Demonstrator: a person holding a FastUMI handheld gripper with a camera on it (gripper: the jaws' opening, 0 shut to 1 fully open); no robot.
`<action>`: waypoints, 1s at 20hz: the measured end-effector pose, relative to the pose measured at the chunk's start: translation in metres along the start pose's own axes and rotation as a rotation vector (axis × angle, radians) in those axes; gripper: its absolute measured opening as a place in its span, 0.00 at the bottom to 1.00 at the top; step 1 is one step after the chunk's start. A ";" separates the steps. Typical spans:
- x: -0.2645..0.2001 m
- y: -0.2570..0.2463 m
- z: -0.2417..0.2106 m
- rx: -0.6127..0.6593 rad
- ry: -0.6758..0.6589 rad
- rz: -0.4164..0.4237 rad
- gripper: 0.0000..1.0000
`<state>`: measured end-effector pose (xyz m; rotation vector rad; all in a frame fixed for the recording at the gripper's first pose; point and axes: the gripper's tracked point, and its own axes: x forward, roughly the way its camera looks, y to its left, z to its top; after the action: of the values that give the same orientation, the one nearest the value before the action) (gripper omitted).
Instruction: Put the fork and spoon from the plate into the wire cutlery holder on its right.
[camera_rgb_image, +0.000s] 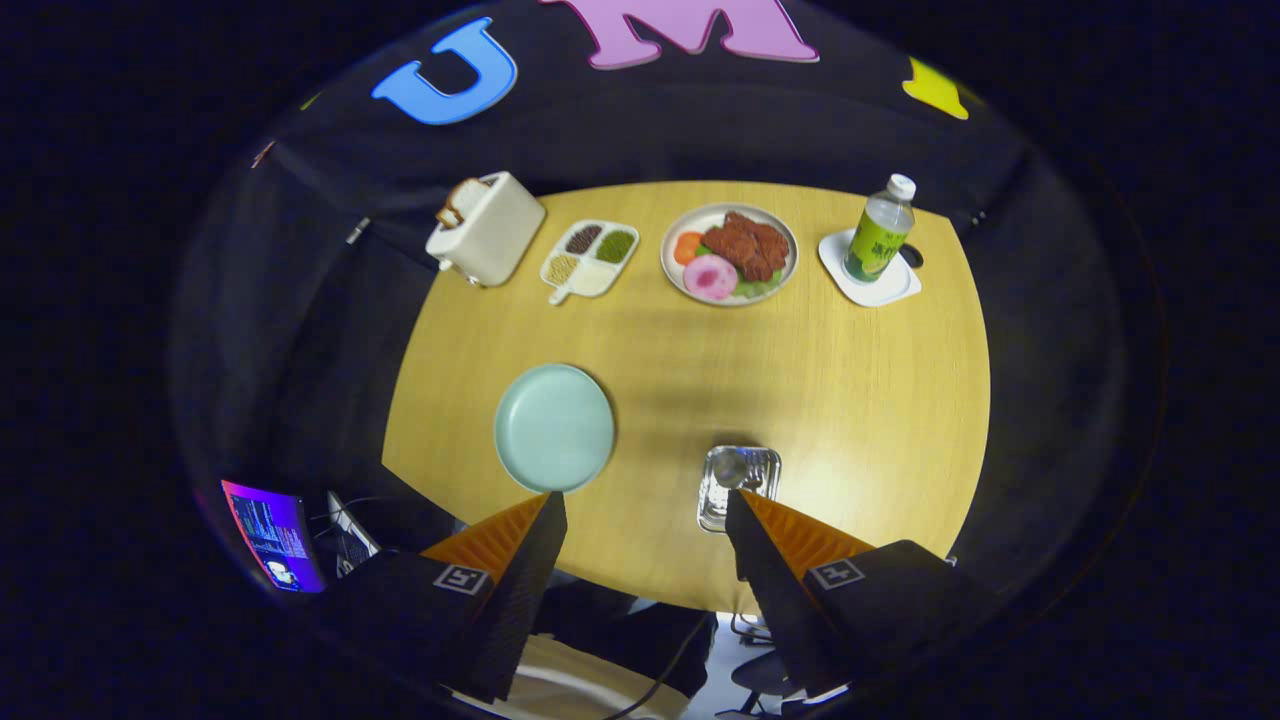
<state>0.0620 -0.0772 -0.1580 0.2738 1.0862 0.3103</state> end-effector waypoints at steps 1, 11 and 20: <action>-0.011 0.010 0.007 -0.025 -0.068 0.013 1.00; -0.185 0.062 0.096 -0.122 -0.784 -0.041 0.99; -0.306 0.066 0.108 -0.207 -1.307 -0.312 0.99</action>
<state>0.0194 -0.1394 0.1643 0.0700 -0.2034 -0.0714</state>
